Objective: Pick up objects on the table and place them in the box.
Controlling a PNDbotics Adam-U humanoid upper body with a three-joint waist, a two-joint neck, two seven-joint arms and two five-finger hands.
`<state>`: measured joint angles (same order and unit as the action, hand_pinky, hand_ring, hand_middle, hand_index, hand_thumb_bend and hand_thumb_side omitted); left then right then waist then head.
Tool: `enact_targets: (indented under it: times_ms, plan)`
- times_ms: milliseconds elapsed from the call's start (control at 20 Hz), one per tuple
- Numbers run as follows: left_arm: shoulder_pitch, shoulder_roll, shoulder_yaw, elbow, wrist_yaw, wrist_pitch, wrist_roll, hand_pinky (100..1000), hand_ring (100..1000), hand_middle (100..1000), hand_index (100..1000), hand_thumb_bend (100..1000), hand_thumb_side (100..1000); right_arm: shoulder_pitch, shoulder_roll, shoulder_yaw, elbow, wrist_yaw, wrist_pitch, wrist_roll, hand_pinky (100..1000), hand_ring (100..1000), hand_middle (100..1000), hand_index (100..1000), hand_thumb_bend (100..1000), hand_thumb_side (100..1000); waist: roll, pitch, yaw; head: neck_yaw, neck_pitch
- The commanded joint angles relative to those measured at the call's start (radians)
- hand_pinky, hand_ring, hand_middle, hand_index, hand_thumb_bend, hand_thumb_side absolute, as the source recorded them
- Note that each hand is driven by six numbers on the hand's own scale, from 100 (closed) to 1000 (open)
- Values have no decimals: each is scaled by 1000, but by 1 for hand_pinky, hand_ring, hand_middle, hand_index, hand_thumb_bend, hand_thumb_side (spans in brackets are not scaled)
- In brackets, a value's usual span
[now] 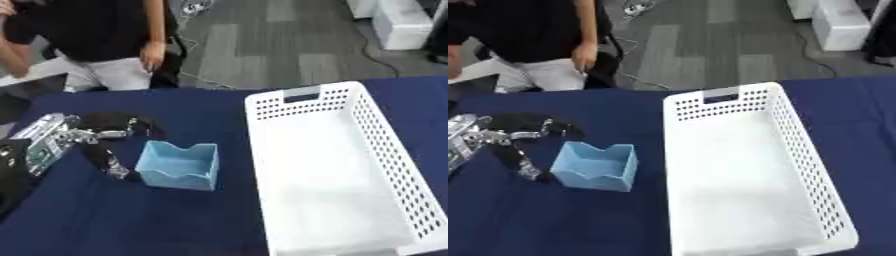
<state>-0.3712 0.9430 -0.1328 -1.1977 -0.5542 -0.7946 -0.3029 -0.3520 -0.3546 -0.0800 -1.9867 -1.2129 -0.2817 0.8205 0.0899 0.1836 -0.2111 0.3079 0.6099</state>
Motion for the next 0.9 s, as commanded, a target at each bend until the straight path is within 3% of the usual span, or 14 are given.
enact_targets:
  times_ms: [50,400,900]
  plan:
    - [-15,22,4,-6,-15,-112,-111,808,856,872,927,555,923,-17,-15,-1,-13,-3,-6,11,766,773,824,846,100,887,-2,-11,-1,2,-10]
    - [-14,33,5,-15,-85,-112,-137,826,874,881,939,752,938,-22,-14,0,-13,-16,2,4,757,767,823,844,100,885,-4,-14,-2,-3,-5]
    - [-21,35,-16,-5,-202,-112,-130,827,876,879,940,756,1000,-27,-15,1,-13,-26,9,0,755,765,823,844,100,888,-4,-15,-5,-5,-2]
